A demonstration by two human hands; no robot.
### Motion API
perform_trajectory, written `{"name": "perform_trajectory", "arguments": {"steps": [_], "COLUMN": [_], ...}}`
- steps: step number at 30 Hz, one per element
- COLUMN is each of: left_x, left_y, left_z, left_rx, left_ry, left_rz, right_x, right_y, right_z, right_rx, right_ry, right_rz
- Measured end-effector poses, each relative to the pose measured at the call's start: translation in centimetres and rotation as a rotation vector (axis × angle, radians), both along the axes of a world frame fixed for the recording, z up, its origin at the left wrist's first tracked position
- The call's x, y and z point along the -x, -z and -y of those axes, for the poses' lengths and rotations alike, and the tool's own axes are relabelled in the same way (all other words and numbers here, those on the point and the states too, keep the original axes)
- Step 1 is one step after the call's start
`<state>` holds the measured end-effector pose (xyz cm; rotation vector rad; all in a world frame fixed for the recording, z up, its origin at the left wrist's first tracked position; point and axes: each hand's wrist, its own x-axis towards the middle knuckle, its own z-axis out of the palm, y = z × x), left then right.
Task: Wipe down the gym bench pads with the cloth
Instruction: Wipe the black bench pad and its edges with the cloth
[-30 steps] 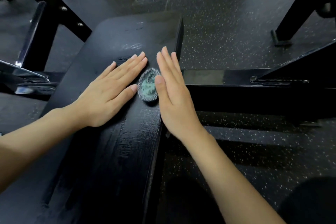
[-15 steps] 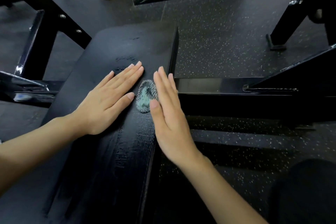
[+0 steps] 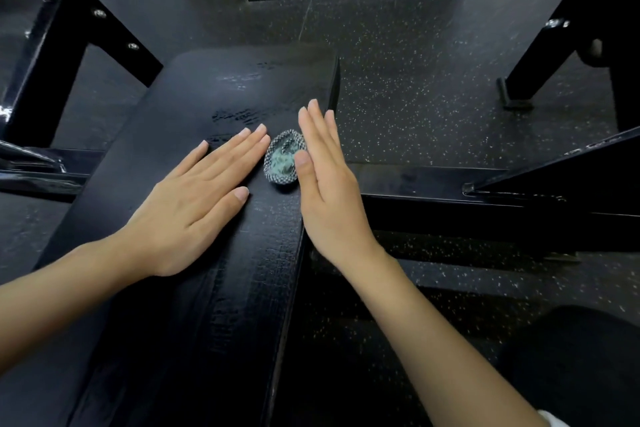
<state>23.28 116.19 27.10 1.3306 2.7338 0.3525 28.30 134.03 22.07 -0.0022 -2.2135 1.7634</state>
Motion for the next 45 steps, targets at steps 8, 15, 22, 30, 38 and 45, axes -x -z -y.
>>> {"name": "perform_trajectory", "arguments": {"steps": [8,15,22,30,38,45], "left_x": [0.0,0.2,0.3,0.2,0.3,0.6], "left_y": [0.0,0.1,0.3,0.3,0.4,0.5], "left_z": [0.0,0.0,0.0,-0.1,-0.1,-0.2], "left_rx": [-0.004,0.005,-0.003,0.002,-0.006,0.007], "left_ry": [0.007,0.0,-0.003,-0.011,-0.018,-0.033], "left_rz": [-0.012,-0.013,-0.031,-0.037,-0.038,-0.02], "right_x": [5.9,7.1,2.6,5.7,11.2,11.8], "right_y": [-1.4,-1.8,-0.9,-1.7,-2.2,-2.4], "right_z": [-3.4,-3.9,-2.0,-3.1,-5.6,-6.3], "right_rx": [-0.126,-0.26,-0.191,-0.167,-0.258,-0.293], "right_ry": [-0.001,0.0,-0.035,-0.015,0.019,0.009], "right_rz": [0.101,0.108,0.036,0.084,0.157,0.168]}}
